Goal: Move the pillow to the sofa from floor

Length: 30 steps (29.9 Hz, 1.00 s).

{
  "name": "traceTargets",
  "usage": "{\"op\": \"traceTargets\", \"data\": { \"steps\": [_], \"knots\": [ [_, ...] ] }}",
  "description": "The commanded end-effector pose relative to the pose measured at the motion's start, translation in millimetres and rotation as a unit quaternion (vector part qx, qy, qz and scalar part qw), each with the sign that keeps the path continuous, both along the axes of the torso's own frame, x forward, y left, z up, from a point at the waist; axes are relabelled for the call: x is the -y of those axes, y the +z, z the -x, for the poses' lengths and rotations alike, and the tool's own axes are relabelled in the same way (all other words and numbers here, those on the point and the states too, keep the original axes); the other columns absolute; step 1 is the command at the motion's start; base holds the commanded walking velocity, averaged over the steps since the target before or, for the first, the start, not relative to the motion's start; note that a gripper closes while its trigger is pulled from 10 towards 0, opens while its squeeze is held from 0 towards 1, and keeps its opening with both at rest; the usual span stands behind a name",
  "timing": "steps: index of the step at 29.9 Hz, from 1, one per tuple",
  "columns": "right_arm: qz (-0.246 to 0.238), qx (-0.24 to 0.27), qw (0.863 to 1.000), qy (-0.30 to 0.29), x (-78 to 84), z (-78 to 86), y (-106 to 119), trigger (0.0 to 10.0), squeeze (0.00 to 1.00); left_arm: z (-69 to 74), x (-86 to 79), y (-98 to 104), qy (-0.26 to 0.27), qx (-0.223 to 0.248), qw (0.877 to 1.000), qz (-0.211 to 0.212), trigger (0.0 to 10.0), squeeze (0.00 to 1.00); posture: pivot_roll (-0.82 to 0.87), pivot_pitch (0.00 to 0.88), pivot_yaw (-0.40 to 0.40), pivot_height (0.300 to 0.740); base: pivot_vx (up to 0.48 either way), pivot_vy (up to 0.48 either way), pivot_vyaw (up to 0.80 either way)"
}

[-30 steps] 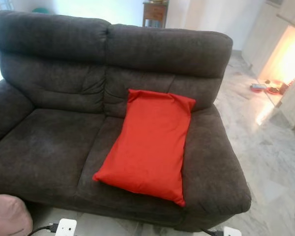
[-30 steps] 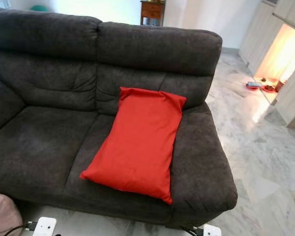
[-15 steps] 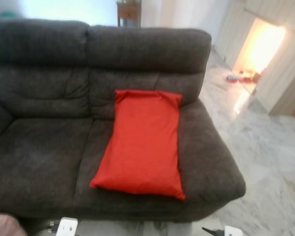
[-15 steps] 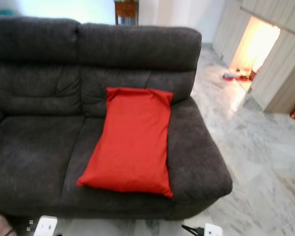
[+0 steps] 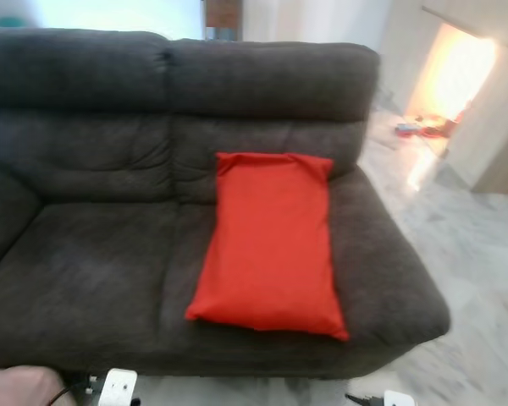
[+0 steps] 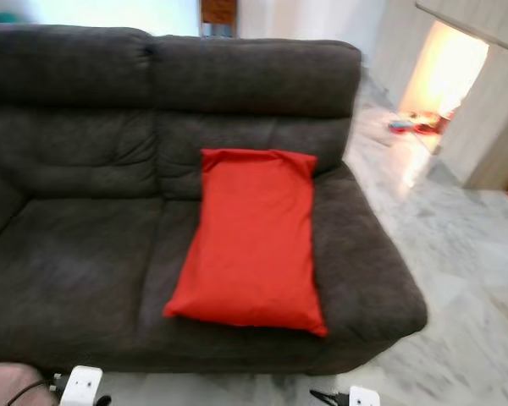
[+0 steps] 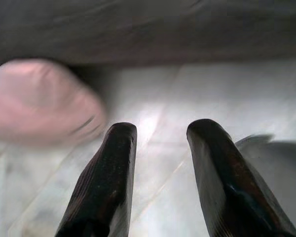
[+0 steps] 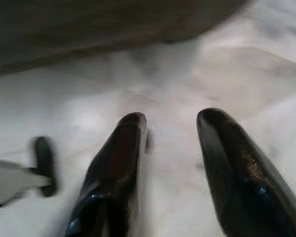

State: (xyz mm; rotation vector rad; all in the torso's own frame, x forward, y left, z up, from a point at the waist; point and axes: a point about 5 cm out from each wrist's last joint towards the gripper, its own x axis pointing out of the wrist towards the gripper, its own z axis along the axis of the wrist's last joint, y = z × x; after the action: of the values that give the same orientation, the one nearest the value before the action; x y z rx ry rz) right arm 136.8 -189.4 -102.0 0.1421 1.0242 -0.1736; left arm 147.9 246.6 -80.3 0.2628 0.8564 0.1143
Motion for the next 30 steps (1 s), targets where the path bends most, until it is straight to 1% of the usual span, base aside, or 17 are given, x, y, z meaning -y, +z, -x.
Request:
{"op": "traceTargets", "data": {
  "steps": [1, 5, 7, 10, 14, 18, 25, 27, 30],
  "knots": [
    [0.007, -0.002, 1.0, 0.002, 8.0, 3.0, 0.2, 10.0, 0.0, -3.4, 5.8, -0.5, -0.002, 0.001, 1.0, 0.006, 10.0, 0.0, 0.15, 0.0, -0.071, 0.74, 0.0, 0.356, 0.0],
    [0.002, -0.003, 1.0, -0.001, 7.0, 3.5, -0.2, 10.0, 0.0, -3.5, 5.5, -0.4, -0.003, 0.001, 1.0, 0.006, 10.0, 0.0, 0.15, 0.0, -0.07, 0.74, 0.0, 0.353, 0.0],
    [-0.001, -0.001, 1.0, 0.01, 5.5, 2.9, 0.0, 10.0, 0.0, -3.5, 5.3, -0.3, -0.003, 0.001, 1.0, 0.007, 10.0, 0.0, 0.15, 0.0, -0.07, 0.74, 0.0, 0.354, 0.0],
    [0.007, 0.001, 1.0, 0.021, 5.3, 2.2, 0.3, 10.0, 0.0, -3.5, 5.2, -0.3, -0.004, 0.001, 1.0, 0.006, 10.0, 0.0, 0.15, 0.0, -0.07, 0.74, 0.0, 0.356, 0.8],
    [-0.002, -0.001, 1.0, 0.014, 4.5, 3.1, -0.2, 10.0, 0.0, -3.5, 5.1, -0.2, -0.004, 0.001, 1.0, 0.006, 10.0, 0.0, 0.15, 0.0, -0.069, 0.74, 0.0, 0.354, 0.8],
    [-0.008, -0.002, 1.0, 0.001, 5.1, 4.0, -0.5, 10.0, 0.0, -3.4, 5.3, -0.4, -0.004, 0.001, 1.0, 0.007, 10.0, 0.0, 0.15, 0.0, -0.07, 0.74, 0.0, 0.356, 0.0],
    [-0.003, 0.002, 1.0, 0.018, 5.2, 2.0, 0.4, 10.0, 0.0, -3.5, 5.5, -0.4, -0.004, 0.001, 1.0, 0.008, 10.0, 0.0, 0.15, 0.0, -0.07, 0.74, 0.0, 0.354, 0.0],
    [0.002, 0.003, 1.0, 0.03, 5.2, 1.0, 0.8, 10.0, 0.0, -3.6, 5.5, -0.4, -0.004, 0.001, 1.0, 0.008, 10.0, 0.0, 0.15, 0.0, -0.071, 0.74, 0.0, 0.352, 0.8],
    [-0.003, 0.002, 1.0, 0.02, 5.0, 1.2, 0.6, 10.0, 0.0, -3.8, 5.5, -0.3, -0.003, 0.001, 1.0, 0.008, 10.0, 0.0, 0.15, 0.0, -0.071, 0.74, 0.0, 0.354, 0.73]
  ]
}}
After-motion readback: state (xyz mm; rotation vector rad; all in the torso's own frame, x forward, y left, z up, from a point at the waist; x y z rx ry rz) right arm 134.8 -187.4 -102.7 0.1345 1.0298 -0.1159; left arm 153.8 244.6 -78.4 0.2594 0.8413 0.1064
